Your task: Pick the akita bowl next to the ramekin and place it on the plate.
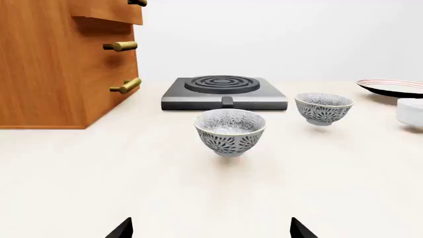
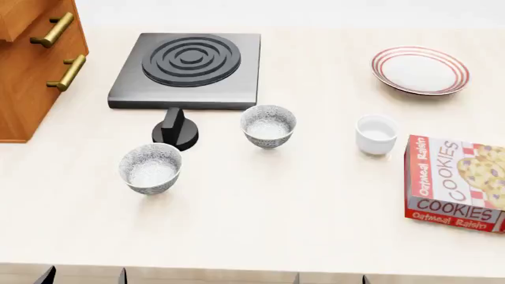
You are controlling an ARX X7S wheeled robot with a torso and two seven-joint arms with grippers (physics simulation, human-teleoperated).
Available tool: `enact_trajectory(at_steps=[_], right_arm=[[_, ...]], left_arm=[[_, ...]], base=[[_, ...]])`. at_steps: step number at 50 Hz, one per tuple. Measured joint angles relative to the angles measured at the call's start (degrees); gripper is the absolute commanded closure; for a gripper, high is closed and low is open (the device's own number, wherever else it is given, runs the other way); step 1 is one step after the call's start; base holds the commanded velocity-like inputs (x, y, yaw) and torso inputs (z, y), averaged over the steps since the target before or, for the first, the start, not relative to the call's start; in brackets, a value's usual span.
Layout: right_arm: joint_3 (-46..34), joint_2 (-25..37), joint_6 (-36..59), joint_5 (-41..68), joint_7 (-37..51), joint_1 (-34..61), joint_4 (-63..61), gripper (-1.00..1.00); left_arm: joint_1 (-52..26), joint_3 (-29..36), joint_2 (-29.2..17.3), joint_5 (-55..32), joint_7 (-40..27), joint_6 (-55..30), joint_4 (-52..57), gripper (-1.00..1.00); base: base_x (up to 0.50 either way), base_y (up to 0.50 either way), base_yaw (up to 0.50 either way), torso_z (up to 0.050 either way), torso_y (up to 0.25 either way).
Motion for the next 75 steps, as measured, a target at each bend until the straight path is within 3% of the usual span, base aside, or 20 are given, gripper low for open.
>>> enact_trajectory(at_steps=[34,75], right_arm=[[-4.91,3.32,0.51,0.75,4.5,-0.05,-2.35,-1.0],[-7.62,7.59,16.33,0.12,9.79,4.92,-24.04,-1.0]], left_arm=[[-0.66,2.98,-3.39,-3.25,-4.25,-2.24,1.86,-1.0],[-2.21,4.77,-9.5,-7.22,-7.67,-20.8,36.44,-1.0]], base=[[0.0,0.0,0.0,0.0,0.0],[0.0,0.0,0.0,0.0,0.0]])
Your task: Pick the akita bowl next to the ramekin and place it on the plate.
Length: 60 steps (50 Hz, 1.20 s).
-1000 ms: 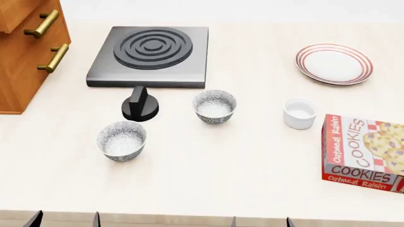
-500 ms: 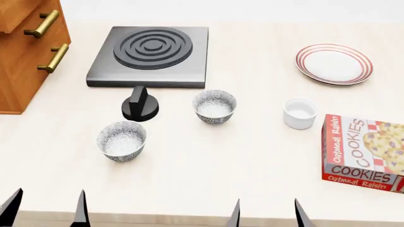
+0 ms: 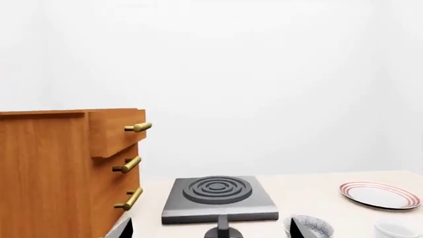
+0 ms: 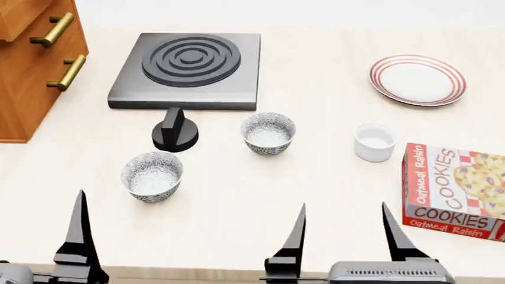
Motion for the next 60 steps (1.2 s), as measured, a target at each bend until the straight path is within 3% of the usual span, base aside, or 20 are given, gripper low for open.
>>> enact_trajectory(at_steps=[27,60], right_arm=[[-1.77,2.36,7.95,-1.31,1.9,2.73,-13.02,-1.0],[-3.84,4.25,8.11,-2.15,3.59,2.77,-18.21,-1.0]], left_arm=[[-3.2,-3.88,-1.64,-6.61,-2.33,-8.68,15.61,-1.0],[-4.79,-6.09,-3.89,-12.43,-6.05,-11.96,21.74,-1.0]], base=[[0.0,0.0,0.0,0.0,0.0],[0.0,0.0,0.0,0.0,0.0]])
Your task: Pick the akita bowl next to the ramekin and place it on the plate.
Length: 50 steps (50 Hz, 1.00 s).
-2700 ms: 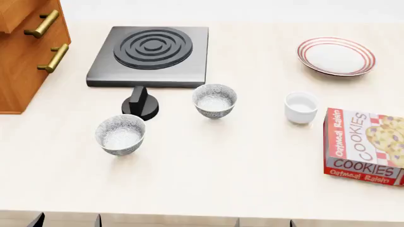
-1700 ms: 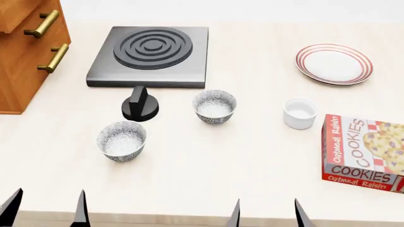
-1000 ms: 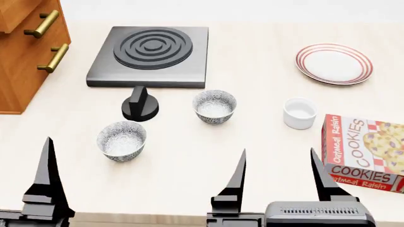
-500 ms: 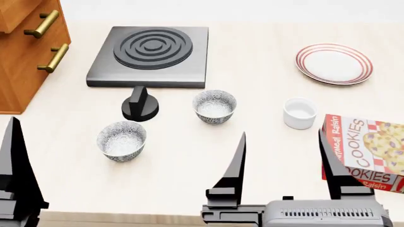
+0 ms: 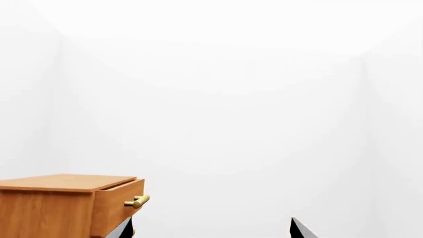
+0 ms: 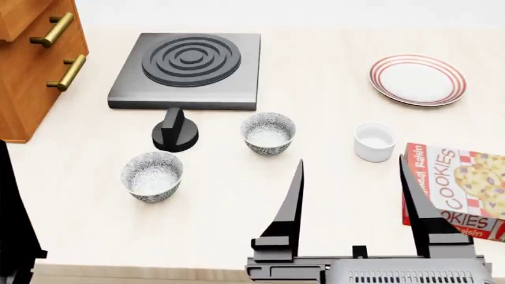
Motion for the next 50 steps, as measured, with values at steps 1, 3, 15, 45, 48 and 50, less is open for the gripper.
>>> enact_trajectory(at_steps=[1,3,15,45,48,50], right_arm=[[0.01,0.02,-0.06,0.06,0.05,-0.01,-0.01,-1.0],[0.03,0.06,-0.2,0.21,0.13,-0.03,-0.03,-1.0],[0.03,0.36,-1.12,0.83,0.7,-0.4,0.02,-1.0],[-0.05,1.3,-1.85,1.61,2.17,-1.02,-0.06,-1.0],[-0.04,1.38,-1.92,1.75,2.27,-1.0,0.03,-1.0],[-0.07,1.42,-1.94,1.83,2.32,-0.97,0.08,-1.0]], left_arm=[[-0.01,0.03,-0.09,-0.07,-0.1,0.03,0.01,-1.0],[-0.02,0.12,-0.26,-0.18,-0.3,0.12,0.0,-1.0],[0.13,0.72,-1.2,-0.59,-1.38,0.87,-0.33,-1.0],[0.6,2.05,-2.91,-1.12,-3.24,2.64,-1.31,-1.0],[0.56,2.14,-3.07,-1.23,-3.42,2.66,-1.33,-1.0],[0.54,2.19,-3.18,-1.3,-3.54,2.67,-1.34,-1.0]], base=[[0.04,0.0,0.0,0.0,0.0],[0.09,0.0,0.0,0.0,0.0],[0.23,0.0,0.0,0.0,0.0],[0.25,0.0,0.0,0.0,0.0],[0.25,0.0,0.0,0.0,0.0],[0.25,0.0,0.0,0.0,0.0]])
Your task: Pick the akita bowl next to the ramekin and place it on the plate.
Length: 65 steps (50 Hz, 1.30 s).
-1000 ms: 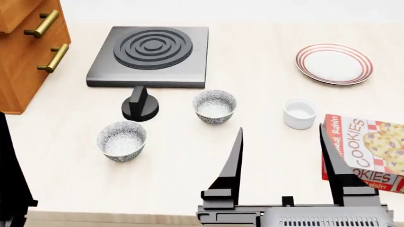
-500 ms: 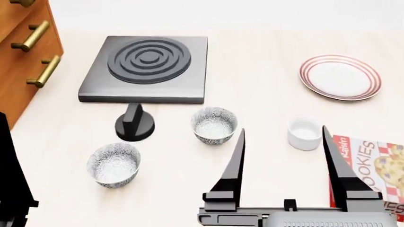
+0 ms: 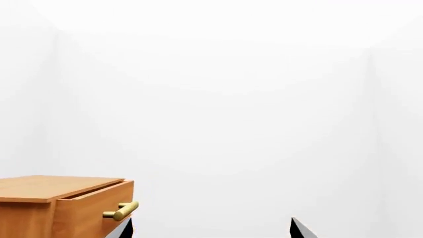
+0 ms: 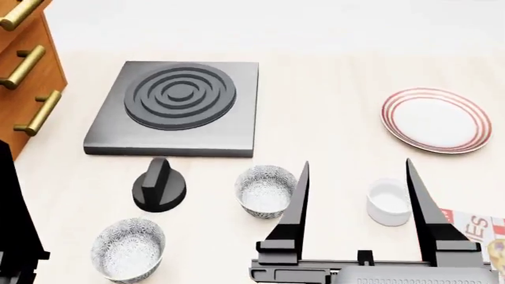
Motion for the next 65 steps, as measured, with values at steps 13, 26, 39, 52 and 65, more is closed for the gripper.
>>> enact_trajectory(at_steps=[13,26,39,52,65], right_arm=[[-0.36,0.4,0.37,0.36,0.43,0.38,-0.01,-1.0],[-0.65,0.83,0.66,0.73,0.95,0.67,-0.03,-1.0],[-0.83,1.25,0.53,1.08,1.41,0.76,0.11,-1.0],[-1.03,1.63,0.56,1.42,1.81,0.76,0.02,-1.0],[-1.13,1.97,0.83,1.75,2.21,0.85,-0.25,-1.0]], left_arm=[[-0.25,0.31,-0.71,-0.54,-0.82,-0.02,0.0,-1.0],[-0.35,0.66,-1.31,-0.93,-1.54,0.18,-0.13,-1.0],[-0.21,1.09,-1.85,-1.08,-2.13,0.77,-0.43,-1.0],[0.04,1.42,-2.39,-1.33,-2.69,1.3,-0.57,-1.0],[0.06,1.84,-2.99,-1.66,-3.38,1.68,-0.67,-1.0]], base=[[0.25,0.0,0.0,0.0,0.0],[0.26,0.0,0.0,0.0,0.0],[0.25,0.0,0.0,0.0,0.001],[0.26,0.0,0.0,0.0,0.0],[0.25,0.0,0.0,0.0,0.0]])
